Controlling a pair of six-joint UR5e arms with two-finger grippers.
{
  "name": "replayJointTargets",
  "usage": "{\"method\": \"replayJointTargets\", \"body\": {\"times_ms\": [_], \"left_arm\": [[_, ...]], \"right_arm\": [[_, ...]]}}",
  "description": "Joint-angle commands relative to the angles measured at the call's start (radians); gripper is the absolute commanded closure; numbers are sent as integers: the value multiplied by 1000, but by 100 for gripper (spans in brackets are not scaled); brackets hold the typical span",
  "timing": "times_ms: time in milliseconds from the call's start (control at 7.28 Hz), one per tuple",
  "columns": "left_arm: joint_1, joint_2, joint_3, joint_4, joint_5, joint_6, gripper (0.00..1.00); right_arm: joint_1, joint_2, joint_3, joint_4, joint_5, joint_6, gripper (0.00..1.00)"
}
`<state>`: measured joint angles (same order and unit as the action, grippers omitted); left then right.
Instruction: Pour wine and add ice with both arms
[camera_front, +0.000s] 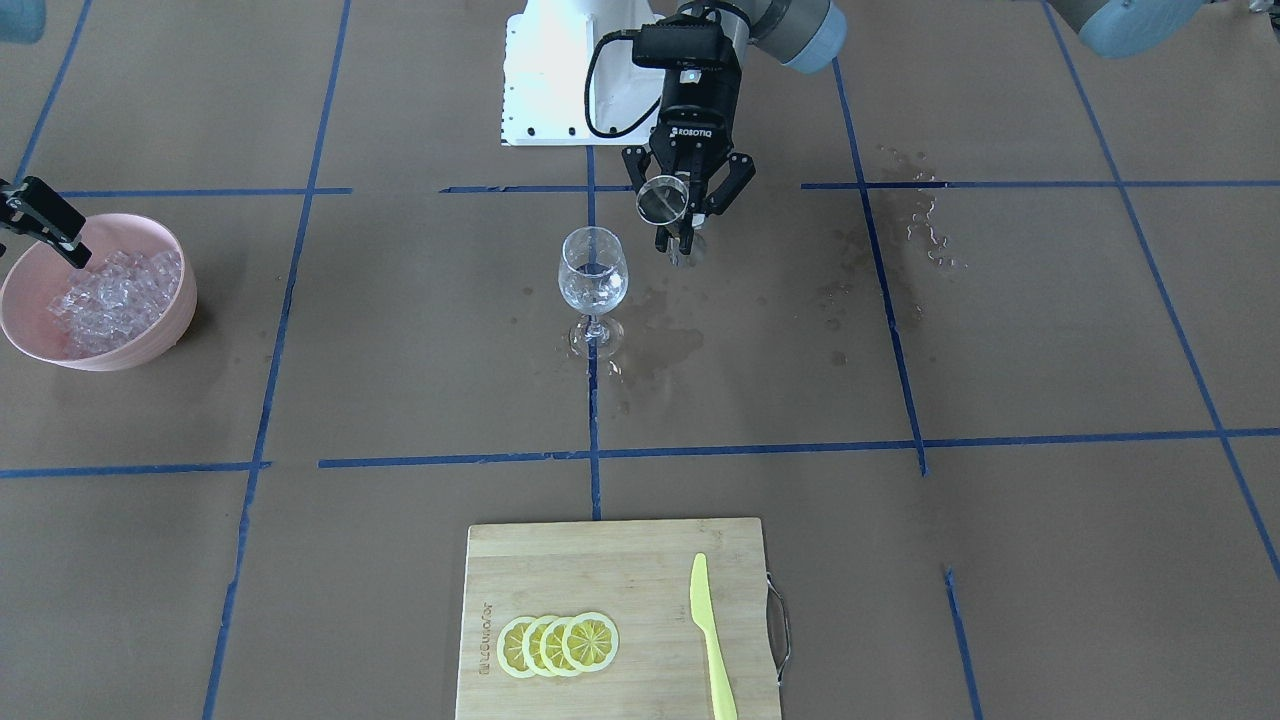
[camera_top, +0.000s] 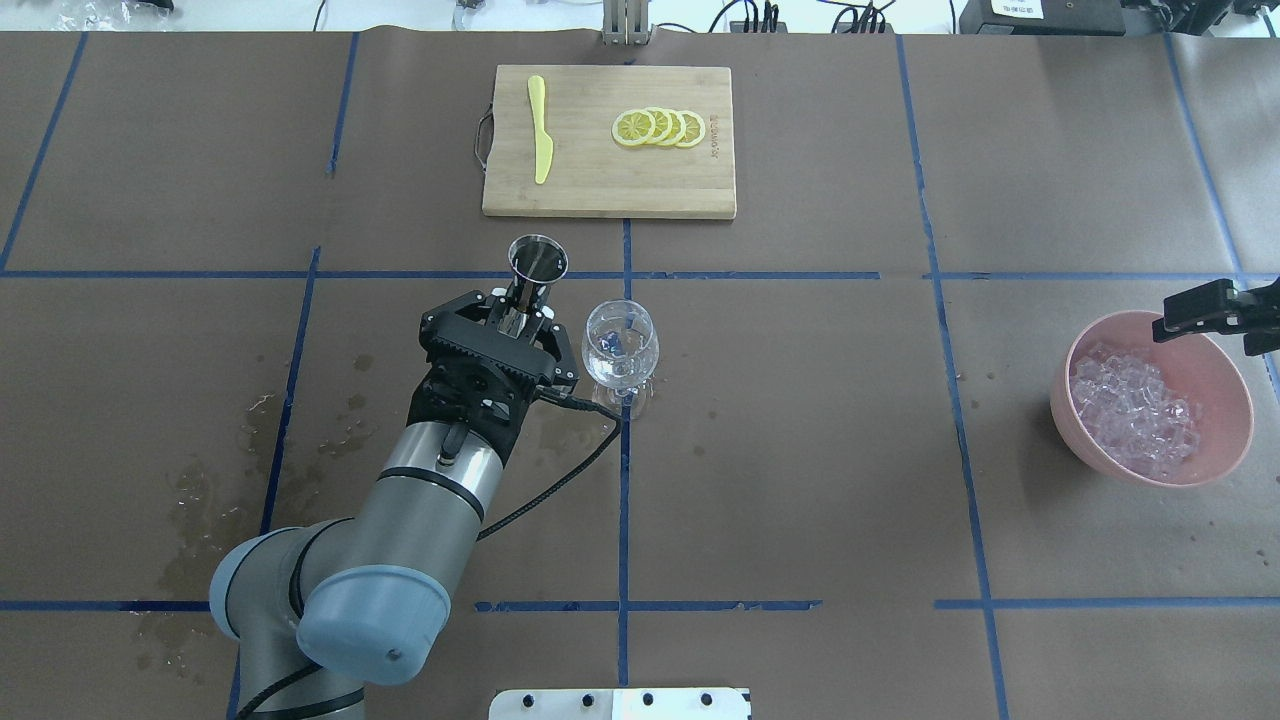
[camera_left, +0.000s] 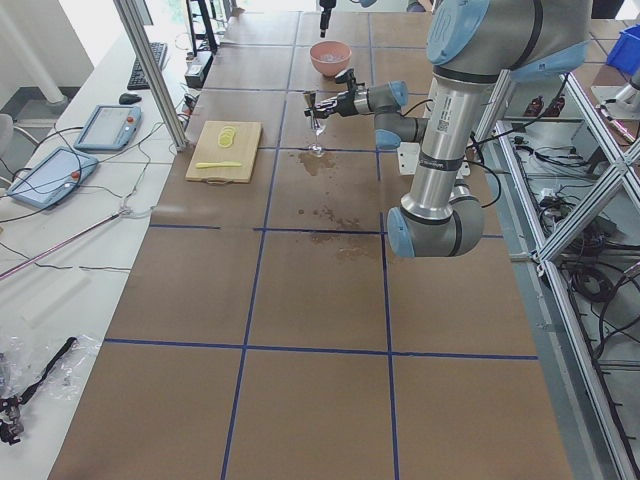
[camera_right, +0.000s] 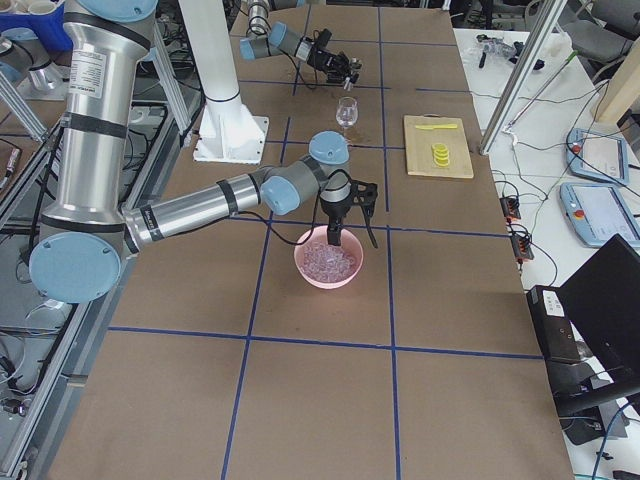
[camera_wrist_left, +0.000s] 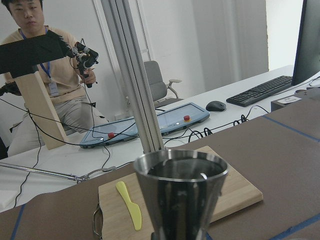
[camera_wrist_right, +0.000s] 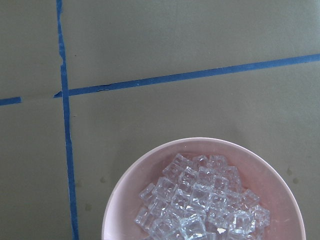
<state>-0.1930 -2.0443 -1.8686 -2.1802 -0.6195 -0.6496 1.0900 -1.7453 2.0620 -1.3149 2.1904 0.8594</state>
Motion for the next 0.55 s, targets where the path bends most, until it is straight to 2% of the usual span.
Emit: {"method": "replayJointTargets", "body": {"times_ms": [0, 412], "left_arm": [[17, -22, 40, 0, 4, 36, 100], [17, -30, 42, 0, 12, 245, 100]], "right_arm": [[-4, -5, 1, 0, -3, 0, 0], [-4, -5, 6, 0, -1, 0, 0]]}}
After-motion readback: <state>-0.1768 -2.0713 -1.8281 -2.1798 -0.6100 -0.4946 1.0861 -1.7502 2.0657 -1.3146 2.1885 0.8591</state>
